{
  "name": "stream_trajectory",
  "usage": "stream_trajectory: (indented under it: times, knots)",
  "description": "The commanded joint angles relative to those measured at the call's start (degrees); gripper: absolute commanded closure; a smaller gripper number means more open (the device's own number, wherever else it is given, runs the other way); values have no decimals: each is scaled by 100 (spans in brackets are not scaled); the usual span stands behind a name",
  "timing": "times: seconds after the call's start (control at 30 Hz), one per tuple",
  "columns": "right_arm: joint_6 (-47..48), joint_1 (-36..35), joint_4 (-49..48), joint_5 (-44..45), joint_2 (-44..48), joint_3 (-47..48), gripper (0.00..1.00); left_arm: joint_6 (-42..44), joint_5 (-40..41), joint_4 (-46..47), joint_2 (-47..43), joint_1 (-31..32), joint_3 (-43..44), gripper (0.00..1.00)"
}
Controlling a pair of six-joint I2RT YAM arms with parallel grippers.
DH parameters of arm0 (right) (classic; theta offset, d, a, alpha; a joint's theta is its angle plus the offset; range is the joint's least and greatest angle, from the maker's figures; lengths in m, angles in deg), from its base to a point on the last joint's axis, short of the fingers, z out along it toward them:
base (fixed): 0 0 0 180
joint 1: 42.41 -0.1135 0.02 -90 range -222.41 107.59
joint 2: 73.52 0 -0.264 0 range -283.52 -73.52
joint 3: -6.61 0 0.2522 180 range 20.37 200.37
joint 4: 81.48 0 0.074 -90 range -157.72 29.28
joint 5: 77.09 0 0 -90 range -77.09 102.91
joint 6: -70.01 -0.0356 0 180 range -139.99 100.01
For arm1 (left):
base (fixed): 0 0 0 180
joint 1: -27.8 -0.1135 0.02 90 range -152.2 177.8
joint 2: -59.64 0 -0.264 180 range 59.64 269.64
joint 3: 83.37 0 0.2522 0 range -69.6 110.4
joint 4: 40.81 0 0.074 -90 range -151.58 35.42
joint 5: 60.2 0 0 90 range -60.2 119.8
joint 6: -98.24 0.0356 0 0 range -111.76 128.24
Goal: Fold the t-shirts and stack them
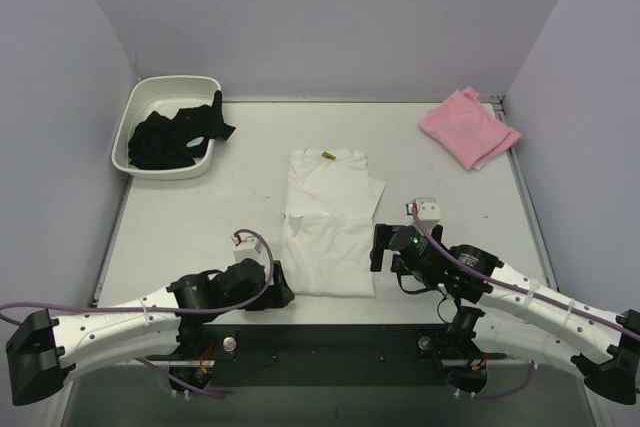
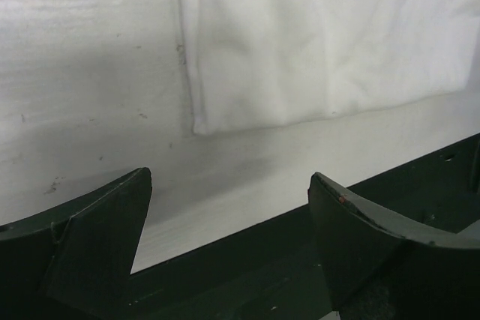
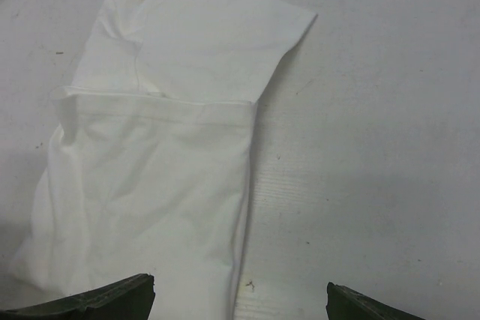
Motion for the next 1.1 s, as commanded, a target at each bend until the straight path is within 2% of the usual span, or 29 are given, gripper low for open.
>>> stream_trajectory:
  times: [0.0, 0.2, 0.23, 0.4, 0.73, 1.07]
  knots:
    - [102, -55, 69, -189, 208, -101, 0, -294, -693, 880, -364, -255, -648, 5]
    - [5, -99, 131, -189, 252, -128, 0, -374, -1230, 1522, -760, -896, -1474, 10]
    - [-3, -117, 131, -189, 243, -137, 0, -365, -1265, 1636, -821, -993, -1545, 14]
    - [-39, -135, 183, -154, 278, -181, 0, -409, -1318, 1488, -831, -1169, -1660, 20]
    - [-135, -161, 157, -163, 243, -242, 0, -260, -1318, 1285, 329, -1371, -1291, 36]
    - [-206, -214, 166, -242, 401, -400, 1, -93, -1459, 1610, 1111, -1863, -1194, 46]
